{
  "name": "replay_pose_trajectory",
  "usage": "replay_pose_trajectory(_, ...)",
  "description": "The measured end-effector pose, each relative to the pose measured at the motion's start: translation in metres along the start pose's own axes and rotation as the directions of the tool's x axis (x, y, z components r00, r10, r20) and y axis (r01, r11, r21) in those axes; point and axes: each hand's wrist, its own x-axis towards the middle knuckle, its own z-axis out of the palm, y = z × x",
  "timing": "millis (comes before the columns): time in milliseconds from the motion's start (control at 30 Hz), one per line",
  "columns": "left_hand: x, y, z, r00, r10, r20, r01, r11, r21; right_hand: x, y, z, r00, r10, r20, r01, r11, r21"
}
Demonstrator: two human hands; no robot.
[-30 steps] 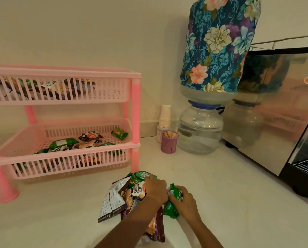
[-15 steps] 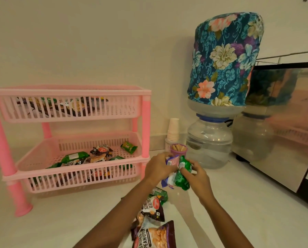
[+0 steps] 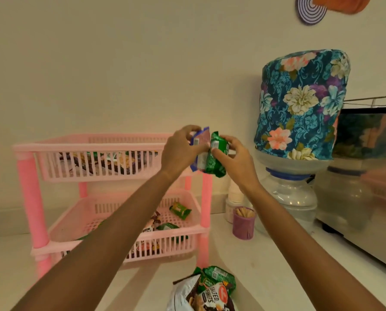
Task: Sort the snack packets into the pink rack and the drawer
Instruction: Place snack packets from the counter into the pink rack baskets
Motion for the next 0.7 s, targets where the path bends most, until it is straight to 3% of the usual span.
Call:
replay_pose_trajectory(233,0.056,0.002,-0.052,0.968,-0.017,-0.252,-0.004,0.997,-0.083,0.054,-0.027,0.034,0.996,-0.087,-0.004,0.087,0.996,-0.003)
replay_pose_trajectory(400,0.086,-0.027,-0.069,0.942,-0.248,-0.225,0.227,0.967,-0.115,0.085,-0.028,0.061,0.994,-0.102,0.024,0.104,0.992,-0.066)
replay_pose_trajectory(567,0.086,-0.070,-0.064,0.910,-0.409,-0.073,0.415,0.898,0.148,0.109,-0.020,0.086,0.991,-0.100,0.091,0.114,0.980,-0.161)
replay_pose_trajectory(700,0.088,-0.086,-0.057,0.887,-0.460,0.030,0.387,0.777,0.496,0.130,-0.005,0.100,0.961,0.054,0.272,0.061,0.916,-0.397)
